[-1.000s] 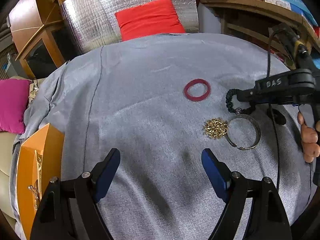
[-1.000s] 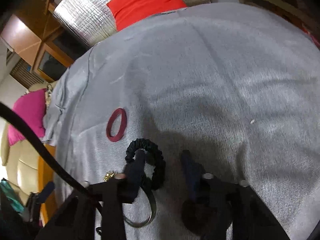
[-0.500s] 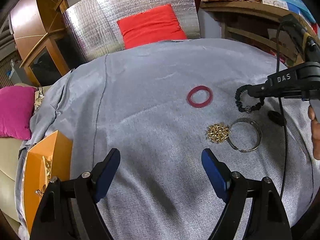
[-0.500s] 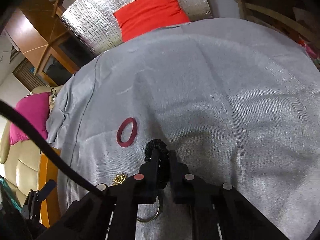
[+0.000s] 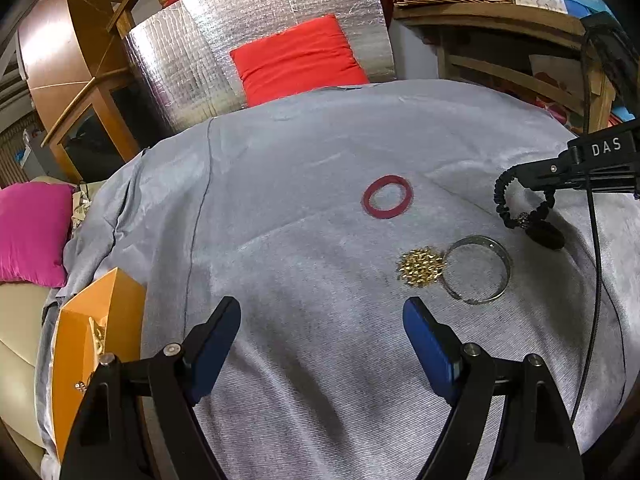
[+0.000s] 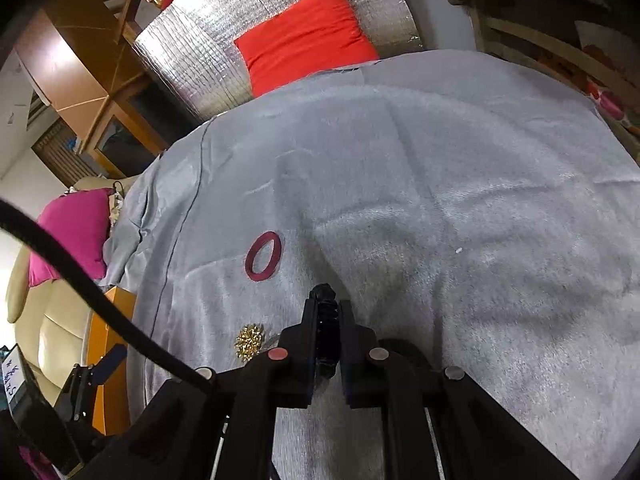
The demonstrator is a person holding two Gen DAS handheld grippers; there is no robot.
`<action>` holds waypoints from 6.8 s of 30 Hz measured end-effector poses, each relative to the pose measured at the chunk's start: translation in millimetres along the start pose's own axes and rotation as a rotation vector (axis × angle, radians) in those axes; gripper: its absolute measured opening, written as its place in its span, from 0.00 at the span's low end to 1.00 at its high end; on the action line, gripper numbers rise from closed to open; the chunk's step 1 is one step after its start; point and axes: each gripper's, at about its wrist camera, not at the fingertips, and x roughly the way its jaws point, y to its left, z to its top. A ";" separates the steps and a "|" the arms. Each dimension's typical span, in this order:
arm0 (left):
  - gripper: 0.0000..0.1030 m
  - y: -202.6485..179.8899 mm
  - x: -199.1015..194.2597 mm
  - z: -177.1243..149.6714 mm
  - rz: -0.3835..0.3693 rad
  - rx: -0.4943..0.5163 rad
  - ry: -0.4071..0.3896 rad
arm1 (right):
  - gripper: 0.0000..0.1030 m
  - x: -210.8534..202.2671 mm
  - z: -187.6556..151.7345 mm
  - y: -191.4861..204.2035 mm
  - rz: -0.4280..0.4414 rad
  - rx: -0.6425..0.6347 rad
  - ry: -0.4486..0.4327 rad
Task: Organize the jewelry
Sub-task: 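Grasp the silver bangle with the left tool while the right tool holds the scrunchie, then carry bangle and scrunchie into the orange tray and open both tools, then grasp the black hair ties with the left tool while the right tool grasps the gold brooch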
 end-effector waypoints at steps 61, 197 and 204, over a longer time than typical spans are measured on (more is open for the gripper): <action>0.61 56.5 -19.0 8.5 -0.302 -0.323 -0.005 | 0.10 -8.8 -8.7 51.4 0.164 -0.017 -0.064; 0.23 57.5 19.8 -56.3 -0.251 -0.267 0.108 | 0.15 28.0 -9.5 82.2 0.108 -0.292 0.032; 0.23 73.5 -25.5 -61.4 -0.211 -0.308 -0.012 | 0.15 13.5 -18.5 113.7 0.155 -0.338 0.019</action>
